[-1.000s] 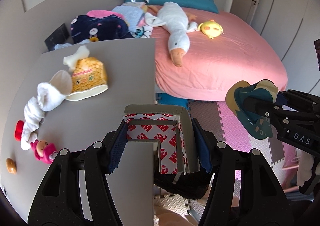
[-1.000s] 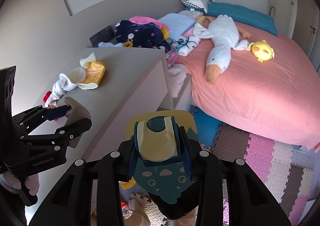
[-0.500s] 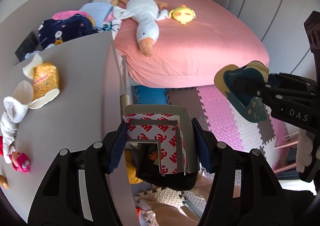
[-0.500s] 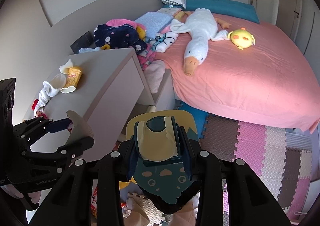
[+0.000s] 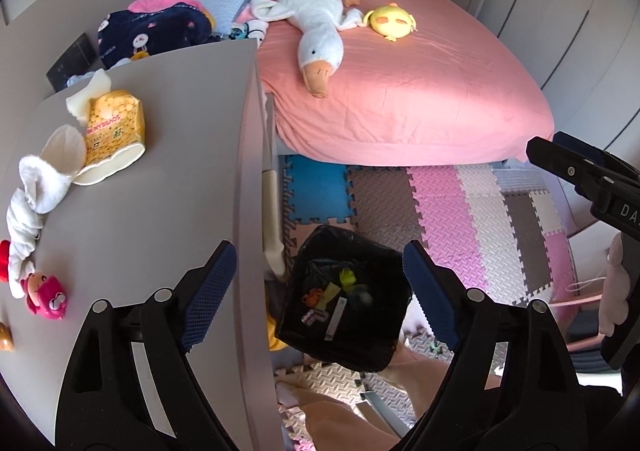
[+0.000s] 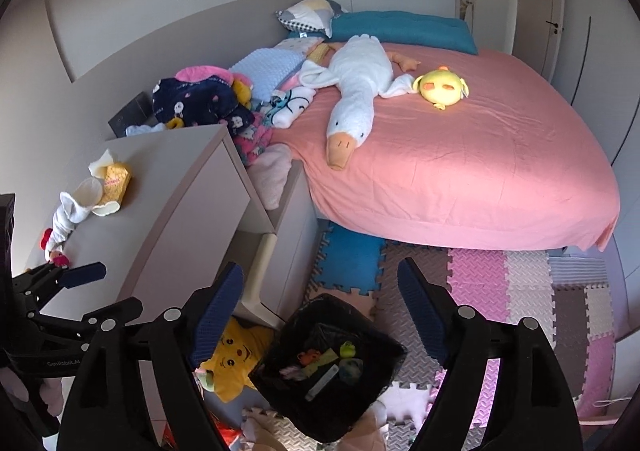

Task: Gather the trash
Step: 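Open both grippers over the black bin to drop both items, then move both grippers back to the desk toward the pink doll and snack bag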

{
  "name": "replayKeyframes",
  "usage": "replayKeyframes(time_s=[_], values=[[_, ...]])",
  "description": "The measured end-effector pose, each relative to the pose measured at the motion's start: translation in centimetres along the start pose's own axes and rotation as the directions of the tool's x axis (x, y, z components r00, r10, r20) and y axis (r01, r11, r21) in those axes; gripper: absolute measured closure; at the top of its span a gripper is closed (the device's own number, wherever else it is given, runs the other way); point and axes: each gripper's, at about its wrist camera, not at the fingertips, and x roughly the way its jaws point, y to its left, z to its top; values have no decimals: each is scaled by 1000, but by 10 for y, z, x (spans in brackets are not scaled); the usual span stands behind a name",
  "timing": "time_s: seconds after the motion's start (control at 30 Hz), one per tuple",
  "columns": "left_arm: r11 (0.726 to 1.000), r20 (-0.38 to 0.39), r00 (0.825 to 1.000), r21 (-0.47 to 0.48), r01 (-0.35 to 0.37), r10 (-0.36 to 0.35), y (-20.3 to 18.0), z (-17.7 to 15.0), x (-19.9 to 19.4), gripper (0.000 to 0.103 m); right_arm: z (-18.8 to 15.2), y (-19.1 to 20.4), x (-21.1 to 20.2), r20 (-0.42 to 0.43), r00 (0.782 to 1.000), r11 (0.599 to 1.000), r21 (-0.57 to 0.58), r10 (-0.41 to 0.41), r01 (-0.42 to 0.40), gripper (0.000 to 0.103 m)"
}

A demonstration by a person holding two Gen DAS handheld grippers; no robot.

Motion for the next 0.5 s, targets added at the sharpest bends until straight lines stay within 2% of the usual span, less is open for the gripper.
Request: replayKeyframes(time_s=[0.5], values=[[992, 11, 997, -92, -81, 82, 43, -17, -16, 21, 6, 48, 15, -10, 996, 994, -70, 84, -84, 15]])
